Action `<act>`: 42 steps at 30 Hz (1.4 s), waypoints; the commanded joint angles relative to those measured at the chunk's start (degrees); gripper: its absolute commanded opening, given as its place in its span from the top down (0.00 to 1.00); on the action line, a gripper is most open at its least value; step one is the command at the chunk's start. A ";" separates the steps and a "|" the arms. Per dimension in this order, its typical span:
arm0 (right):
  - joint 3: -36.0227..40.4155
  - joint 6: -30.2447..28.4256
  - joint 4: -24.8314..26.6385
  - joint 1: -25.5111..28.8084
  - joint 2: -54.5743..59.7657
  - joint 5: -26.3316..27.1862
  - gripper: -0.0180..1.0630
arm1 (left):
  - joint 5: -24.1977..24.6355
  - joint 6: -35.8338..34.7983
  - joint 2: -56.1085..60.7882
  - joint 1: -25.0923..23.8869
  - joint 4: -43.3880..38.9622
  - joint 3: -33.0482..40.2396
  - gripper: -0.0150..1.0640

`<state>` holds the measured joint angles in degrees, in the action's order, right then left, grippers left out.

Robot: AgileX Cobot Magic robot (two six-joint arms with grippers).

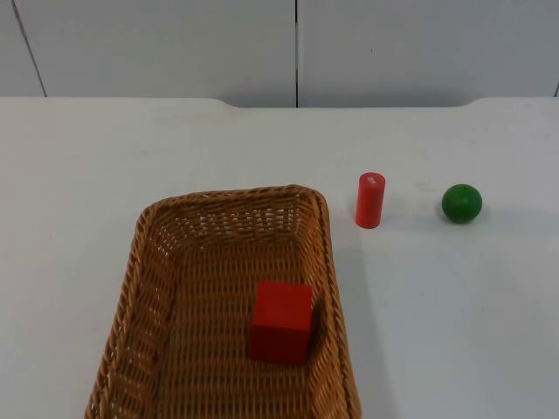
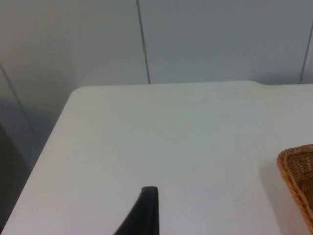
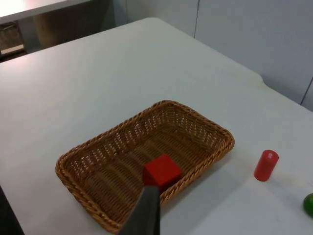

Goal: Pick up the basket with the left hand and place the object to the left of the red cylinder into the basket with the right hand.

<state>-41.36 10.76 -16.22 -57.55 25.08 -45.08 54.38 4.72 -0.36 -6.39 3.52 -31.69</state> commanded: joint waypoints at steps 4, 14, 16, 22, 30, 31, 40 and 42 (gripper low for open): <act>2.77 0.35 -0.24 -0.13 -2.78 0.75 0.20 | 2.92 -3.85 0.36 2.35 -2.98 0.16 0.13; 6.82 0.35 -0.14 -0.13 -11.97 0.27 0.20 | 4.36 -3.85 0.36 3.40 -2.98 1.80 0.13; 7.09 0.35 -0.02 -0.13 -15.03 -1.70 0.20 | 6.50 -4.28 0.36 3.40 -2.72 2.41 0.13; 7.13 0.35 0.08 -0.13 -19.57 -10.57 0.20 | 7.23 -4.72 0.36 3.40 -2.72 3.35 0.13; 10.83 0.19 0.41 -0.13 -25.08 -15.60 0.20 | 7.23 -4.72 0.36 3.40 -2.61 3.34 0.13; 10.83 0.19 0.41 -0.13 -25.08 -15.60 0.20 | 7.23 -4.72 0.36 3.40 -2.61 3.34 0.13; 11.89 -7.90 8.56 -0.37 -25.08 -16.66 0.20 | 7.23 -4.72 0.36 3.40 -2.49 3.34 0.13; 11.89 -7.92 9.30 -0.37 -25.08 -16.66 0.20 | 7.23 -4.72 0.36 3.40 -2.49 3.34 0.13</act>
<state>-29.64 4.00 -8.26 -57.60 0.26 -61.89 61.65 0.42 -0.23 -3.32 0.91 -28.53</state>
